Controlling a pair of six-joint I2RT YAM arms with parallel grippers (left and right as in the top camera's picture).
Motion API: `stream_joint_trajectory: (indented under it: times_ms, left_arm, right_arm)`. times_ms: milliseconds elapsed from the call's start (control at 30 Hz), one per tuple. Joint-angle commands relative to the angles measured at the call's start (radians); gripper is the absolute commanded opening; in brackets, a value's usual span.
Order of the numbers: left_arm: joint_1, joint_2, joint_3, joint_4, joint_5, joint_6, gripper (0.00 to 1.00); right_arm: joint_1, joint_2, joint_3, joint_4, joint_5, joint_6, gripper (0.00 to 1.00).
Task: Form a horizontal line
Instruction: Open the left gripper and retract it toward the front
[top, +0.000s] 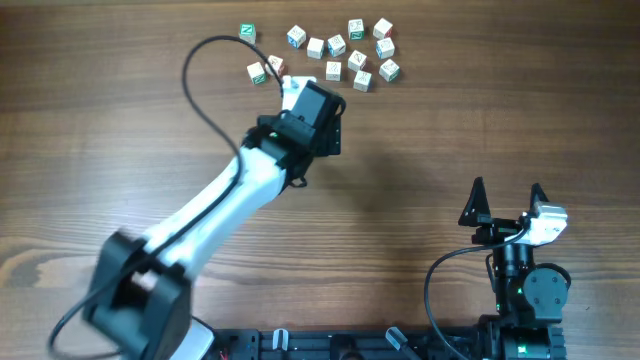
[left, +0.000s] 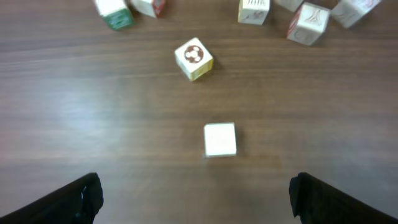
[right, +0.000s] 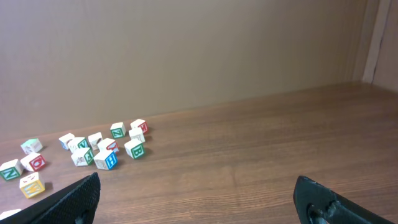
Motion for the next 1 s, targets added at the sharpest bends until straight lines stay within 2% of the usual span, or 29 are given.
stream_joint_trajectory:
  times_ms: [0, 267, 533, 833, 900, 967]
  left_arm:
    - [0.006, -0.149, -0.005, -0.091, -0.021, 0.011, 1.00]
    - [0.006, -0.391, -0.005, -0.374, -0.021, -0.005, 1.00]
    - [0.008, -0.565, -0.005, -0.649, -0.146, -0.134, 1.00]
    - [0.068, -0.671, -0.005, -0.895, -0.145, -0.316, 1.00]
    - [0.089, -0.683, -0.005, -0.952, -0.145, -0.316, 1.00]
    - [0.102, -0.688, -0.005, -0.980, -0.145, -0.316, 1.00]
  right_arm:
    - [-0.003, -0.008, -0.001, 0.003, -0.012, -0.018, 1.00]
    - [-0.003, -0.008, -0.001, 0.003, -0.012, -0.017, 1.00]
    - [-0.003, -0.008, -0.001, 0.003, -0.012, -0.018, 1.00]
    - [-0.003, -0.008, -0.001, 0.004, -0.017, -0.011, 1.00]
    - [-0.003, -0.008, -0.001, -0.002, -0.092, 0.085, 1.00]
    - [-0.003, -0.008, -0.001, 0.005, -0.164, 0.244, 1.00]
